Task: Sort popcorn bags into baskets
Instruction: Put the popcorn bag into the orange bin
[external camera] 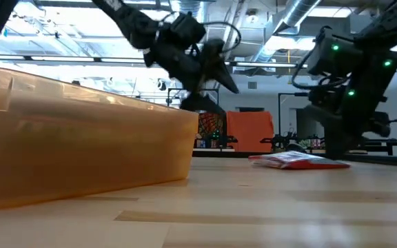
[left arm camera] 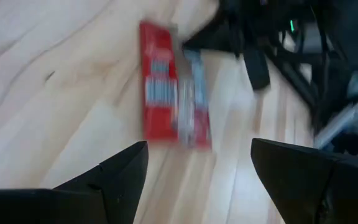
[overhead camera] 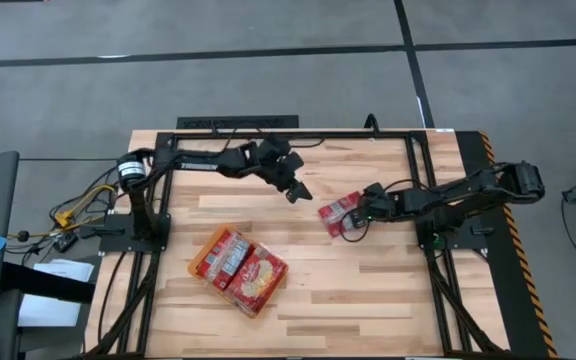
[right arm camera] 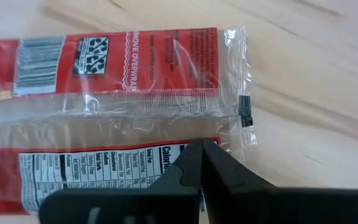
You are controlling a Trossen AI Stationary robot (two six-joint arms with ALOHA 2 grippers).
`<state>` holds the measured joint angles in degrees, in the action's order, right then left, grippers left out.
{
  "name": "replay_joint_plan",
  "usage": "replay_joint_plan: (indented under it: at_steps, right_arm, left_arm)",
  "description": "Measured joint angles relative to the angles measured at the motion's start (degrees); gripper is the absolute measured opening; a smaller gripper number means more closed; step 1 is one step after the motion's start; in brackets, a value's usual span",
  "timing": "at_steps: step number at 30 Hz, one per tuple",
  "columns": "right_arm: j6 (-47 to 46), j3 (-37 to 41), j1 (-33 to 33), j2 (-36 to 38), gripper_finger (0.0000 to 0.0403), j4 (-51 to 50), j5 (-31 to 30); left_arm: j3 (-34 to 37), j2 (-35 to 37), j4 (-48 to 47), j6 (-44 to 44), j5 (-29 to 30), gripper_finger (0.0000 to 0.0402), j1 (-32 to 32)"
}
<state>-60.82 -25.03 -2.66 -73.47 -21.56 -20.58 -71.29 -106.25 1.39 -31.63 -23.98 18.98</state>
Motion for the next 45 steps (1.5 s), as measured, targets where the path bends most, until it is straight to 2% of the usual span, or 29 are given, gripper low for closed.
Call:
replay_joint_plan:
  at_steps: [4, 7, 9, 11, 13, 18, 22, 29, 34, 39, 42, 45]
  right_arm:
    - [5.5, 0.0, -1.2, -4.2, 0.0027, 12.6, 0.5]
    - [13.2, 0.2, -2.5, -7.9, 0.0021, 25.6, 4.0]
    - [15.2, -0.2, -3.4, -7.9, 0.0017, 29.1, 6.4]
    - [15.5, -2.1, -3.8, -7.3, 0.0013, 28.0, 6.5]
    - [15.7, -3.6, -3.1, -4.9, 0.0012, 22.7, 5.5]
    - [11.9, -6.2, 0.7, -0.4, 0.0017, 9.7, 2.5]
    - [7.8, -6.2, 3.8, -1.8, 0.002, 5.5, 1.7]
    - [5.3, -6.2, 7.2, -10.8, 0.0015, 13.1, 1.7]
    - [6.0, -6.7, 5.5, -15.9, 0.0024, 18.9, 1.8]
    - [11.2, -9.6, 3.2, -18.7, 0.0023, 19.6, 2.8]
    - [14.3, -11.2, 2.2, -19.5, 0.0019, 19.7, 3.0]
    - [16.6, -12.0, 1.6, -19.6, 0.0019, 19.8, 3.1]
  left_arm:
    - [2.8, -2.8, 4.1, -4.1, 0.2, 0.0272, -0.2]
    - [3.1, -3.7, 4.5, -4.1, 1.2, 0.0272, -0.3]
    - [3.1, -3.8, 3.6, -4.0, 1.8, 0.0272, -0.3]
    - [3.1, -3.8, 3.5, -3.3, 2.8, 0.0272, -0.2]
    - [3.0, -3.8, 2.1, -2.8, 2.8, 0.0272, 0.1]
    - [3.1, -3.7, -8.7, 0.1, 5.8, 0.0272, 1.0]
    - [3.2, -4.3, -7.0, 0.5, 2.3, 0.0272, 0.8]
    - [3.3, -8.8, -5.7, -0.7, -2.1, 0.0272, -0.9]
    - [3.1, -11.7, -1.2, -3.6, -5.7, 0.0272, -1.5]
    - [3.1, -11.9, 0.2, -3.8, -6.6, 0.0269, -1.5]
    - [3.1, -11.9, -0.3, -3.7, -7.0, 0.0248, -1.5]
    - [3.1, -11.9, -0.4, -3.3, -5.5, 0.02, -1.9]
